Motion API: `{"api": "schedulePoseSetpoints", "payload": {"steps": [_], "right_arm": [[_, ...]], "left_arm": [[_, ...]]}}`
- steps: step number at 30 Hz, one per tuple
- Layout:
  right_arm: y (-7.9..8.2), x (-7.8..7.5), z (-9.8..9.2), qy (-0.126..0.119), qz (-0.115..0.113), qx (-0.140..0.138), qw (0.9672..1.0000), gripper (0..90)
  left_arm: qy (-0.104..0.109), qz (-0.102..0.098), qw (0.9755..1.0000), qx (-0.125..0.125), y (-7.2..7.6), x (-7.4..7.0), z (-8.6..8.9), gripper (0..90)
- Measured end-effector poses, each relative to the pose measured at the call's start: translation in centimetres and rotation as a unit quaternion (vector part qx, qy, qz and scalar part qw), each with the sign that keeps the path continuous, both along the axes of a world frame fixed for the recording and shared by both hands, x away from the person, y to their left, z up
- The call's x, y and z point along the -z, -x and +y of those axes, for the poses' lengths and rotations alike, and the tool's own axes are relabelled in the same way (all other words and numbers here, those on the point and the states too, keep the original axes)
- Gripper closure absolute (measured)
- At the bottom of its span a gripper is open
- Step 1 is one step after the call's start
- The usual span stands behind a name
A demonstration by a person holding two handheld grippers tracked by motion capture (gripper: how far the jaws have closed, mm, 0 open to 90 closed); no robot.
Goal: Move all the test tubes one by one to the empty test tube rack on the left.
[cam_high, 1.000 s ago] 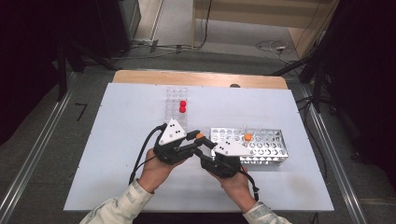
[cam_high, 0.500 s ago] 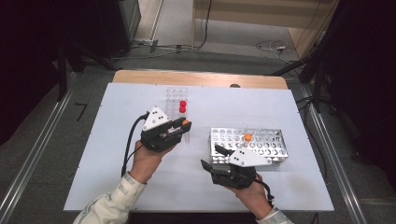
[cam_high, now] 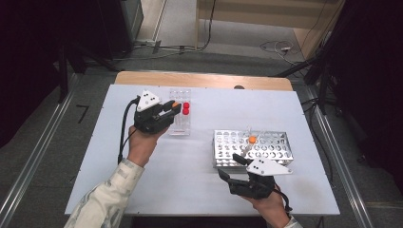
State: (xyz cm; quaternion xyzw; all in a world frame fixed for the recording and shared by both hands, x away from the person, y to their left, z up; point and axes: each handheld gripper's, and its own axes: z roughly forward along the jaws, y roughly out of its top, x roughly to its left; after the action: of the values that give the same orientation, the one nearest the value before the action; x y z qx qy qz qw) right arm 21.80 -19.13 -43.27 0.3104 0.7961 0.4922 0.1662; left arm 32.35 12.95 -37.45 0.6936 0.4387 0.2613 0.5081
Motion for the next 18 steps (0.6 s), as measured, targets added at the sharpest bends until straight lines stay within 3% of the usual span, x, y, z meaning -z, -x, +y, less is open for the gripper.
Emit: {"api": "schedulePoseSetpoints", "payload": {"steps": [13,18], "right_arm": [[0.0,-0.1,-0.4,-0.004,0.000,0.005,1.0000,29.4],[-0.1,-0.1,-0.5,-0.005,0.000,0.006,1.0000,29.5]], "left_arm": [[-0.012,-0.010,0.9991,-0.039,-3.2,0.5,-0.5,70.4],[-0.001,-0.007,0.9992,-0.040,-3.8,0.9,-0.3,70.4]]}}
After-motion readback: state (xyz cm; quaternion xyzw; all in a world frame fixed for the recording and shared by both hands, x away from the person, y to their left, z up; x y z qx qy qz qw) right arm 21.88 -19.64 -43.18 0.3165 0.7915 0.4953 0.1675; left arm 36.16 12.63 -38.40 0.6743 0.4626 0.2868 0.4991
